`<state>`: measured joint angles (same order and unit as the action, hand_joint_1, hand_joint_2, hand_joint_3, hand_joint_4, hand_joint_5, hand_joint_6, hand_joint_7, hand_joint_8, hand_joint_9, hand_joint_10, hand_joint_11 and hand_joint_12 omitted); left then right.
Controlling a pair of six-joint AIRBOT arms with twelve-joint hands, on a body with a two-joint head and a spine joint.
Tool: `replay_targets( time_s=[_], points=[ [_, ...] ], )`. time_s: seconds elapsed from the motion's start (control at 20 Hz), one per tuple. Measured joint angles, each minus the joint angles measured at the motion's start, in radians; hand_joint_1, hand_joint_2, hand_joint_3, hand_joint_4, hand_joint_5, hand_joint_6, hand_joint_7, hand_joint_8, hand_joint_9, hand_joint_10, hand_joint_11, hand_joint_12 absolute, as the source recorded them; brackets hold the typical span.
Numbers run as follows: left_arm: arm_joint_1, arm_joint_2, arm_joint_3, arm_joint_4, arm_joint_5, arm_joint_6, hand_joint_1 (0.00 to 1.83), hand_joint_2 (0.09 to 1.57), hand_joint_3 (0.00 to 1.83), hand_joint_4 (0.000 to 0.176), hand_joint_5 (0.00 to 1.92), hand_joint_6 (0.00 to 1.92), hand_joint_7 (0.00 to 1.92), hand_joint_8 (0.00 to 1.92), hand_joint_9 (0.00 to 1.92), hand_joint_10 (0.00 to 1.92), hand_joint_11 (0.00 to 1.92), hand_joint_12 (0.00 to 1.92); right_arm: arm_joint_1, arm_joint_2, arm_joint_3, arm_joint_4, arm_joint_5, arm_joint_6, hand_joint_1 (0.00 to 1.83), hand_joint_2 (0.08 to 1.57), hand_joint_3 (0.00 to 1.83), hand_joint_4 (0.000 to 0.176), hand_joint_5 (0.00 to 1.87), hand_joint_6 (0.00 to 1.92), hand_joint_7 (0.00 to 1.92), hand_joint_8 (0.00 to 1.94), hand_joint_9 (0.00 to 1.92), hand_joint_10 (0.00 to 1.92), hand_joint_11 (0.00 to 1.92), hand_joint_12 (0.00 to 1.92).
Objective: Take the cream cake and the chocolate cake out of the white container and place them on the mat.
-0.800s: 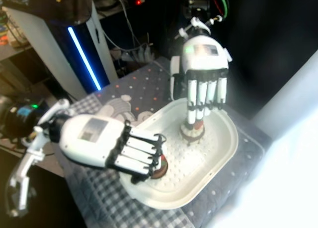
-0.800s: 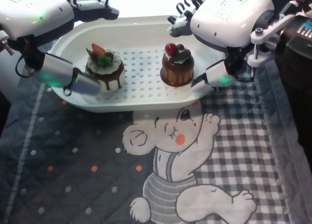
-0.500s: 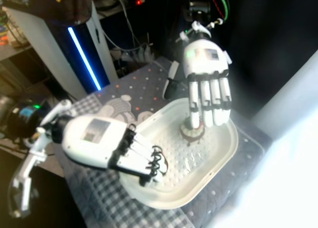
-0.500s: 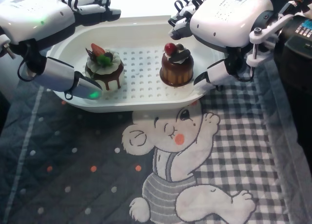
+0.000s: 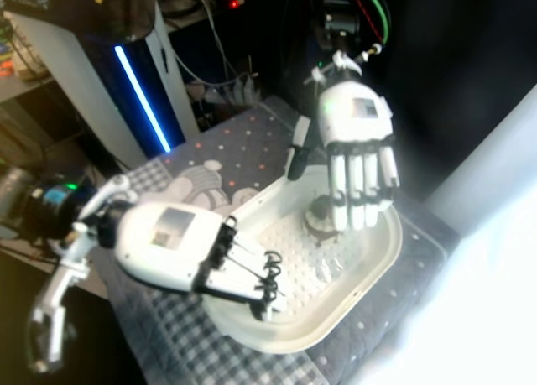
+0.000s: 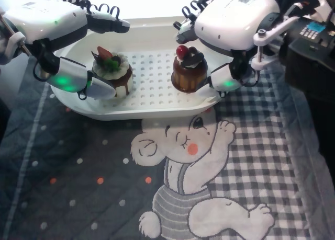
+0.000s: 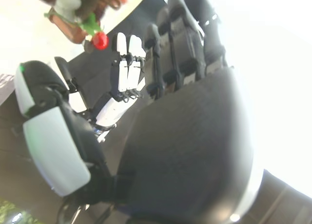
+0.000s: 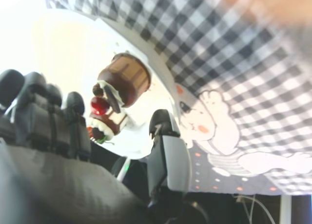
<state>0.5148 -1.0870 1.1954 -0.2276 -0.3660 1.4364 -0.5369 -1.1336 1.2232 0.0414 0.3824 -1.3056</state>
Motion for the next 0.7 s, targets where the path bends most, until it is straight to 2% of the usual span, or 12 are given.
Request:
replay_targets(
  time_s=[0.2, 0.3, 0.45, 0.6, 0.7],
  points=[
    [0.0, -0.03, 0.04, -0.029, 0.021, 0.0, 0.76, 0.86, 0.0, 0.0, 0.42, 0.01, 0.46, 0.01, 0.49, 0.08, 0.06, 1.24, 0.023, -0.027, 0.026, 0.013, 0.001, -0.001, 0.78, 0.89, 0.01, 0.0, 0.57, 0.0, 0.52, 0.0, 0.54, 0.02, 0.07, 1.31],
    [0.0, -0.043, 0.052, -0.035, 0.032, 0.0, 0.77, 0.87, 0.0, 0.0, 0.43, 0.01, 0.47, 0.01, 0.49, 0.07, 0.03, 1.26, 0.025, -0.043, 0.042, 0.02, 0.0, -0.001, 0.82, 0.89, 0.0, 0.0, 0.61, 0.01, 0.57, 0.01, 0.59, 0.04, 0.09, 1.29],
    [0.003, -0.057, 0.066, -0.054, 0.034, 0.0, 0.74, 0.88, 0.0, 0.0, 0.42, 0.0, 0.48, 0.0, 0.55, 0.07, 0.13, 1.27, 0.026, -0.068, 0.064, 0.03, -0.014, -0.001, 0.84, 0.88, 0.0, 0.0, 0.62, 0.01, 0.63, 0.02, 0.63, 0.06, 0.1, 1.36],
    [0.006, -0.063, 0.081, -0.063, 0.044, 0.0, 0.75, 0.89, 0.01, 0.0, 0.43, 0.0, 0.49, 0.01, 0.55, 0.06, 0.09, 1.28, 0.026, -0.078, 0.071, 0.033, -0.029, -0.002, 0.84, 0.87, 0.0, 0.0, 0.64, 0.01, 0.63, 0.01, 0.64, 0.05, 0.15, 1.33],
    [0.013, -0.071, 0.087, -0.064, 0.052, 0.0, 0.76, 0.9, 0.01, 0.0, 0.44, 0.01, 0.51, 0.01, 0.57, 0.06, 0.12, 1.26, 0.029, -0.078, 0.075, 0.034, -0.046, -0.002, 0.88, 0.88, 0.0, 0.0, 0.69, 0.02, 0.72, 0.03, 0.71, 0.08, 0.2, 1.27]
  ],
)
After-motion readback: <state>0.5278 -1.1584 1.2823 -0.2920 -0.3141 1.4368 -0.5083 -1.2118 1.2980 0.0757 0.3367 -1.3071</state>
